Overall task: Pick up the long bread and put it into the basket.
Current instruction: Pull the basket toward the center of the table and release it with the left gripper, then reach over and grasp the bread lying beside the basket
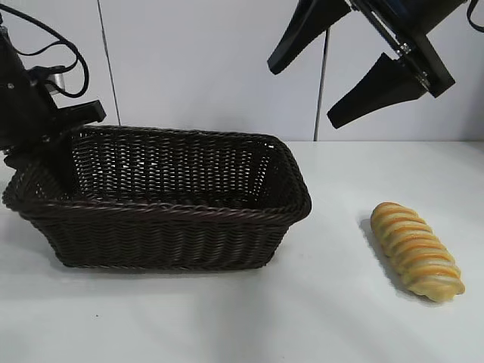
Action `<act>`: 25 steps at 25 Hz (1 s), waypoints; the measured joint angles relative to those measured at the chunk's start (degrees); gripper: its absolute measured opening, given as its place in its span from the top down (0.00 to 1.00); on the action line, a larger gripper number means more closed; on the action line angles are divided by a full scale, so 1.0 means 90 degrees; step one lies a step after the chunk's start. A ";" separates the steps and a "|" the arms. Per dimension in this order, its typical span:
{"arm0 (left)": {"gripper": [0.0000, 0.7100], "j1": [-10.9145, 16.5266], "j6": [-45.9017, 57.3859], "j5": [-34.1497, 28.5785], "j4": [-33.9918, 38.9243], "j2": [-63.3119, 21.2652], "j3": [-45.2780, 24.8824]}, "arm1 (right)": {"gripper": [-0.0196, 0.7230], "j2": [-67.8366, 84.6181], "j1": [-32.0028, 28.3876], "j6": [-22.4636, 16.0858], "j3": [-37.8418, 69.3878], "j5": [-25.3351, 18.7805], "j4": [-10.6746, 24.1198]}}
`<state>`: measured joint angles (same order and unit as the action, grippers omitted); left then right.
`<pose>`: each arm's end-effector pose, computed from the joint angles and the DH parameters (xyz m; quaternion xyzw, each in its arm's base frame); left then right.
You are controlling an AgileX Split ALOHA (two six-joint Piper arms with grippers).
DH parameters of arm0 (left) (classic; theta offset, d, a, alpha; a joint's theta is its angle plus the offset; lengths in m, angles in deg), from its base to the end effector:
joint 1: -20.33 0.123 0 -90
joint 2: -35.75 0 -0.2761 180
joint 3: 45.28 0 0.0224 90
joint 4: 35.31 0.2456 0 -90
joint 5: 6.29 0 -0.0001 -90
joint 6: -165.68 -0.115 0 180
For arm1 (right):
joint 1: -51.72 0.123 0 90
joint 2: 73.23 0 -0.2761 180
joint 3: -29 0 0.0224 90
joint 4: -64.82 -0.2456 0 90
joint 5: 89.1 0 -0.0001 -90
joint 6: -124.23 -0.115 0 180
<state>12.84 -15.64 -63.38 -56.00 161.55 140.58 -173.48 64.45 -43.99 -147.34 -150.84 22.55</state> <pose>0.3867 -0.0853 0.1343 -0.0178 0.9877 -0.1544 0.0172 0.3046 0.1387 0.2715 -0.0697 0.9319 0.3374 0.1137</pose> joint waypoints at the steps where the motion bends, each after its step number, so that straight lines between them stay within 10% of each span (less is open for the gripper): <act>1: 0.86 0.0000 0.0012 0.0009 0.0000 0.0009 0.0000 | 0.25 0.0000 0.0000 0.0000 0.0000 0.0000 0.0000; 5: 0.76 0.0014 0.0053 -0.0038 0.0014 0.0014 0.0006 | 0.25 0.0000 0.0000 0.0000 0.0000 0.0000 0.0000; 11: 0.11 0.0173 0.0110 -0.0383 0.0024 0.0014 0.0017 | 0.25 0.0000 0.0000 0.0000 0.0000 0.0000 0.0000; 25: 0.03 0.0353 0.1118 -0.1288 0.1476 -0.2287 0.0646 | 0.25 0.0000 0.0000 0.0000 0.0000 0.0005 0.0000</act>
<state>16.02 -5.58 -74.97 -42.72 140.97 146.40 -173.48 64.45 -43.99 -147.34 -150.79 22.55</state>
